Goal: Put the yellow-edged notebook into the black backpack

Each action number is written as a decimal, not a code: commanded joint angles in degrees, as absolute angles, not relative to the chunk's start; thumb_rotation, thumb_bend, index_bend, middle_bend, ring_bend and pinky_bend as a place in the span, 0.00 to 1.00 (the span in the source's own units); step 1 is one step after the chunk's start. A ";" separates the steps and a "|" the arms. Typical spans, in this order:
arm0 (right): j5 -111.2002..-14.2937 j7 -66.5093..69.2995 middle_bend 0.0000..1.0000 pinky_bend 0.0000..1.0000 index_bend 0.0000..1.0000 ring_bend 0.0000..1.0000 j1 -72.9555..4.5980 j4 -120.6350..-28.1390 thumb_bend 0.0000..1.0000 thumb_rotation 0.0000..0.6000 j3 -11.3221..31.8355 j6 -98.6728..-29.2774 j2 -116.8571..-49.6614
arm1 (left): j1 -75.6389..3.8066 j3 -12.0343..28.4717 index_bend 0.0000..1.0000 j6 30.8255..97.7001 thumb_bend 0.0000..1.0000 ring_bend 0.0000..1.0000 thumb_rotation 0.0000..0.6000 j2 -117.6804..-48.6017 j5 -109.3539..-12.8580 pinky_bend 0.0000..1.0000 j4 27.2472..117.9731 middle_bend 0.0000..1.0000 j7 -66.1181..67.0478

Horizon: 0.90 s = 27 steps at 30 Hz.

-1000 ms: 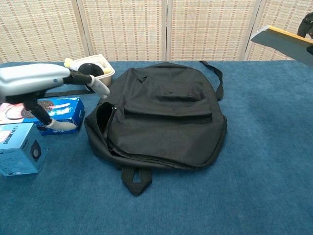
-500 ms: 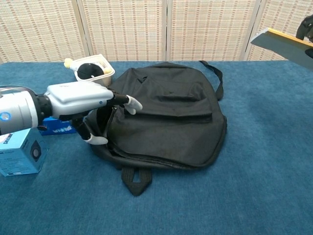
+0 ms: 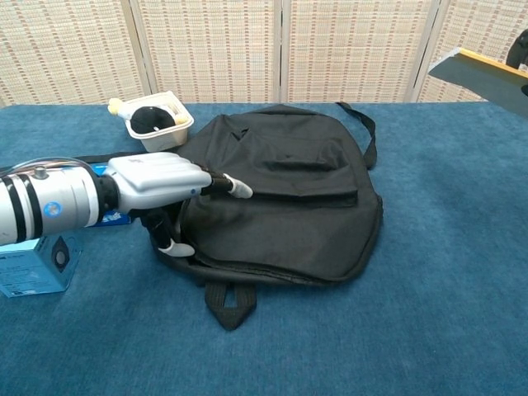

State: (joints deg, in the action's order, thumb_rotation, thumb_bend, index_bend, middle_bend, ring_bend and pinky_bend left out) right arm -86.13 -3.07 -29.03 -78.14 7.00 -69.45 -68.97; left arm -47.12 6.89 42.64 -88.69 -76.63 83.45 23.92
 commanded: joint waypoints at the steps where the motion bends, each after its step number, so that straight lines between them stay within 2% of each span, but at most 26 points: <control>1: -86.15 -2.97 0.38 0.31 0.73 0.31 -28.97 -78.10 0.43 1.00 6.96 -69.51 -68.98 | -48.06 6.76 0.02 41.62 0.27 0.13 1.00 -88.60 -73.35 0.13 84.19 0.09 27.27; 5: -86.16 -2.89 0.38 0.31 0.73 0.31 -28.87 -78.03 0.43 1.00 6.95 -69.65 -69.04 | -48.45 6.74 0.03 42.57 0.27 0.13 1.00 -89.45 -71.13 0.13 83.81 0.09 28.96; 11: -86.14 -2.89 0.38 0.31 0.73 0.31 -28.76 -78.01 0.43 1.00 6.92 -69.73 -69.22 | -48.04 7.01 0.18 46.13 0.27 0.13 1.00 -92.43 -73.10 0.13 80.02 0.09 24.95; 19: -86.11 -2.94 0.38 0.31 0.73 0.31 -28.78 -77.99 0.43 1.00 6.97 -69.71 -69.38 | -48.39 7.35 0.29 47.29 0.27 0.14 1.00 -94.78 -73.55 0.13 76.24 0.09 21.32; 27: -86.14 -2.80 0.38 0.31 0.73 0.31 -28.75 -78.05 0.43 1.00 7.09 -69.94 -69.51 | -47.78 8.40 0.56 50.42 0.27 0.20 1.00 -97.47 -75.22 0.13 73.19 0.16 14.00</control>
State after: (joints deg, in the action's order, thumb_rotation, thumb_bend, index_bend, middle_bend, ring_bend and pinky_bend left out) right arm -86.09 -2.87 -28.77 -78.02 7.06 -69.87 -69.51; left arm -47.96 8.09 49.61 -96.68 -74.67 74.15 15.31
